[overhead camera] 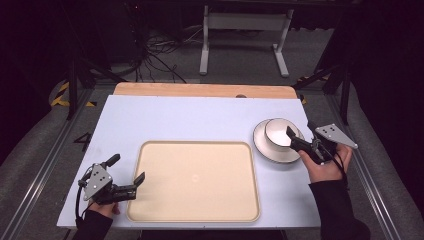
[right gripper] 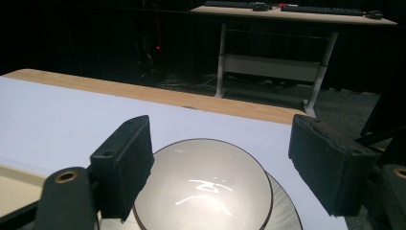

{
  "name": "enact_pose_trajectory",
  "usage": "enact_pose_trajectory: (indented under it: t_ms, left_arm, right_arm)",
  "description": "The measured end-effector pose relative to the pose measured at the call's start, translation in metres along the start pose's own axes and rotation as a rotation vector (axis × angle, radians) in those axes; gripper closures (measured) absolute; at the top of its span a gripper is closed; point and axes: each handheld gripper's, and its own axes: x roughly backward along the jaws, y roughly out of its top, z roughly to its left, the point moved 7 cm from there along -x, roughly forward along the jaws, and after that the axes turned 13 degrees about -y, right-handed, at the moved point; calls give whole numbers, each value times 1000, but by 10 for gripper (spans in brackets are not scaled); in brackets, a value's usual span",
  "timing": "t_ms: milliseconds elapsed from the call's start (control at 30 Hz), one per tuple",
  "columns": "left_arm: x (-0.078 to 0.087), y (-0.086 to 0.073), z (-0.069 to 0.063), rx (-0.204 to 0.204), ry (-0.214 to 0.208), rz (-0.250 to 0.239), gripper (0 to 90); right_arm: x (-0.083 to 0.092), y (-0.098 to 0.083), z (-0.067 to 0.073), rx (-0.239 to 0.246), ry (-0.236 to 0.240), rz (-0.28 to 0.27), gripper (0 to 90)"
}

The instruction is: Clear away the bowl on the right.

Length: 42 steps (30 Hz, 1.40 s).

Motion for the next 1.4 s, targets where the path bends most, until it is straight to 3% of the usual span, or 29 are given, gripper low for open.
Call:
enact_pose_trajectory:
  t_ms: [400,600,833,1400]
  left_arm:
    - [0,0,0,-3,-1,1,1]
    - [0,0,0,-4,-1,2,2]
    - [0,0,0,-7,-3,3,1]
    - [0,0,-1,-14,-8,11,1]
  right_arm:
    - [-16,2,-8,-6,-11,27,231]
    - [-24,2,-12,-11,-18,70,231]
    - [-37,-7,-14,-9,-38,175,254]
    - [-57,-36,-27,-42,-69,421,428]
